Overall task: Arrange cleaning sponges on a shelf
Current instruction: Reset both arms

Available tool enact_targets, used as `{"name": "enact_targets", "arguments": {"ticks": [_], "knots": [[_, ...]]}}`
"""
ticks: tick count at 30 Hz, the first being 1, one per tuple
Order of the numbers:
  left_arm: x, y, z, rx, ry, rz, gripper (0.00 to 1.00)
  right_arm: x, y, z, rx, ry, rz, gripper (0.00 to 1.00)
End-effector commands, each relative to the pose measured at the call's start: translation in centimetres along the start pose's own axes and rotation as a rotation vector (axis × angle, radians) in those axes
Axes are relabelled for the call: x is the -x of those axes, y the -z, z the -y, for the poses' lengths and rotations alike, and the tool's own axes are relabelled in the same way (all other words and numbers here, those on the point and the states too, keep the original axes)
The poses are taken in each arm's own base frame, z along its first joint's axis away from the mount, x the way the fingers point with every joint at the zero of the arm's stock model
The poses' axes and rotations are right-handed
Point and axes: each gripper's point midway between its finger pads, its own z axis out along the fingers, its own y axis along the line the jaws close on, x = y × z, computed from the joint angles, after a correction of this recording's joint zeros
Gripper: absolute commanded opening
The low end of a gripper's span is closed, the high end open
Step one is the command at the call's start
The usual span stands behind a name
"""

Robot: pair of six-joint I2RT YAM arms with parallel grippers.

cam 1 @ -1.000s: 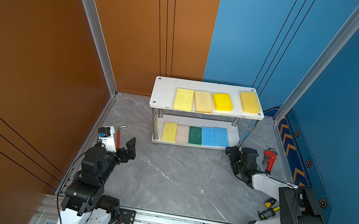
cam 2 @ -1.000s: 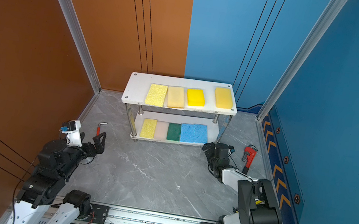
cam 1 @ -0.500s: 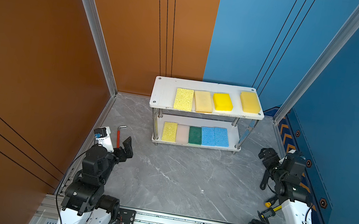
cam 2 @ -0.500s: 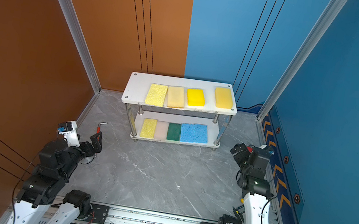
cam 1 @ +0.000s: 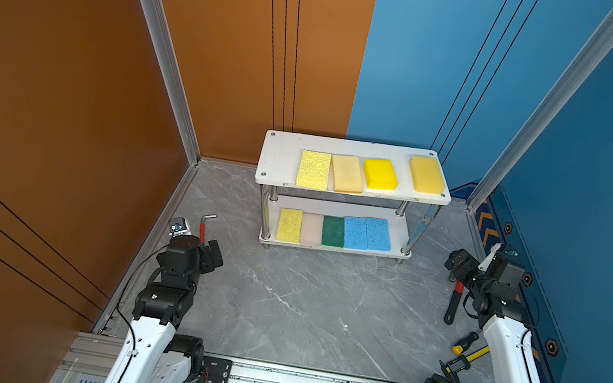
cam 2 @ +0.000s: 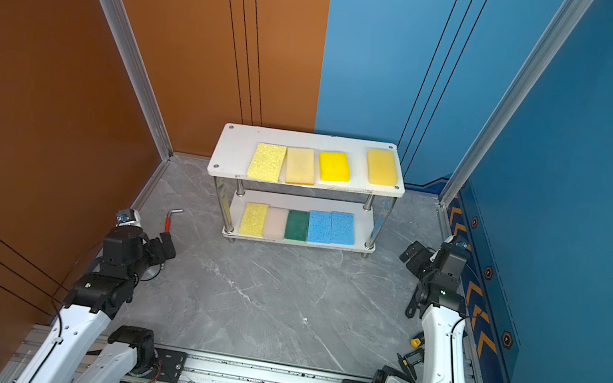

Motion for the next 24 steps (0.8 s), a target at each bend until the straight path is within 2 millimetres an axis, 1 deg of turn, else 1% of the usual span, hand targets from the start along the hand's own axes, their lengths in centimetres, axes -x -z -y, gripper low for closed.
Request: {"name": "enact_targets", "arguments": {"ticks": [1,7,8,10,14,18,21,24], "knots": [[0.9,-1.2,-0.2,0.005,0.045,0.05,0.98,1.3,-1.5,-1.2,0.059,0.097,0.071,1.0],[0.4,-3.3,-0.2,0.003,0.009,0.046,0.98,-1.6,-4.1,-1.9,0.075,0.206,0.045,1.0],[0.8,-3.7,-0.1,-0.004,0.01,0.062,0.98,-2.1,-4.5,-2.1,0.077,0.215,0.043,1.0],[0.7,-4.4,0.0,-0.009,0.008,0.066,0.98,-2.9,-5.3,-2.7,0.088,0.239,0.04,1.0],[0.8,-5.6,0.1,-0.007,0.022,0.094,0.98,-3.4,-7.0,-3.5,0.088,0.284,0.042,1.0],[0.6,-6.5,-0.1,0.011,-0.014,0.094,0.98,-3.9,-8.3,-3.6,0.087,0.306,0.025,1.0],[0.4,-7.2,-0.2,0.023,-0.05,0.095,0.98,-3.8,-8.8,-3.7,0.091,0.312,0.034,1.0],[0.4,-8.0,0.0,0.017,-0.028,0.122,0.98,-3.6,-9.2,-4.1,0.106,0.313,0.045,1.0]]}}
